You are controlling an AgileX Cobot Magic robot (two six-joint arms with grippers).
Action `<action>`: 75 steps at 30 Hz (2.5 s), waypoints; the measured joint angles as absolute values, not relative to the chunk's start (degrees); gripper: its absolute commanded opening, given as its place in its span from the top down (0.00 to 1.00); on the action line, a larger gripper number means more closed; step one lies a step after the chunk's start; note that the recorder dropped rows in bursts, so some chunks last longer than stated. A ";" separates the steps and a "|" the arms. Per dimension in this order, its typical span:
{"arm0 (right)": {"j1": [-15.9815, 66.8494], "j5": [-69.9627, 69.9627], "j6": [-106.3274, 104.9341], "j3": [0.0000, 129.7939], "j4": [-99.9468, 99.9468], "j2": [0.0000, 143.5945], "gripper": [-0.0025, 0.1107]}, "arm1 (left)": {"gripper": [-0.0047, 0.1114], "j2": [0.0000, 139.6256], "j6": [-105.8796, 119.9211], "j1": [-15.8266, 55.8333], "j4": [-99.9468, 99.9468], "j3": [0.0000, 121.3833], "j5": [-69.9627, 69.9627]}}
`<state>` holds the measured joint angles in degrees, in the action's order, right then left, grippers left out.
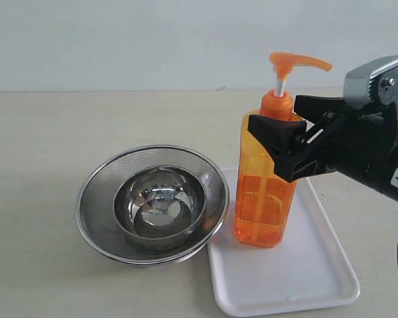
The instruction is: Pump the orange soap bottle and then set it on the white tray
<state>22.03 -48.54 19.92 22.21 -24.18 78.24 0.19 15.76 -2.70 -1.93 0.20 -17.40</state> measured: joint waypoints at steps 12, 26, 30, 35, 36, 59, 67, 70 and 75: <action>22.03 -43.49 21.96 22.21 -24.80 71.64 0.35 | 0.92 0.19 15.76 -2.70 -1.93 0.20 -17.40; 22.03 -30.78 27.57 14.82 -27.59 55.79 0.35 | 0.92 0.19 15.76 -2.70 -1.93 0.20 -17.40; 22.03 -30.90 31.06 10.47 -27.59 51.01 0.50 | 0.92 0.19 15.76 -2.70 -1.93 0.20 -17.22; 22.03 -32.94 36.71 4.83 -27.10 45.41 0.98 | 0.92 0.19 15.76 -2.70 -1.93 0.20 -17.09; 22.03 -33.38 38.14 3.82 -26.97 44.35 0.97 | 0.92 0.19 15.76 -2.70 -1.93 0.20 -16.99; 22.03 -35.01 51.19 0.31 -26.52 41.41 0.97 | 0.92 0.19 15.76 -2.70 -1.93 0.20 -16.82; 21.69 -25.90 49.72 0.21 -28.05 35.59 0.97 | 0.92 0.19 15.76 -2.70 -1.93 0.20 -16.82; 18.91 -17.98 54.10 0.21 -30.46 27.58 0.97 | 0.92 0.19 15.76 -2.70 -1.93 0.20 -16.82; 12.81 -6.54 58.95 0.21 -31.93 14.19 0.97 | 0.92 0.19 15.76 -2.70 -1.93 0.20 -16.72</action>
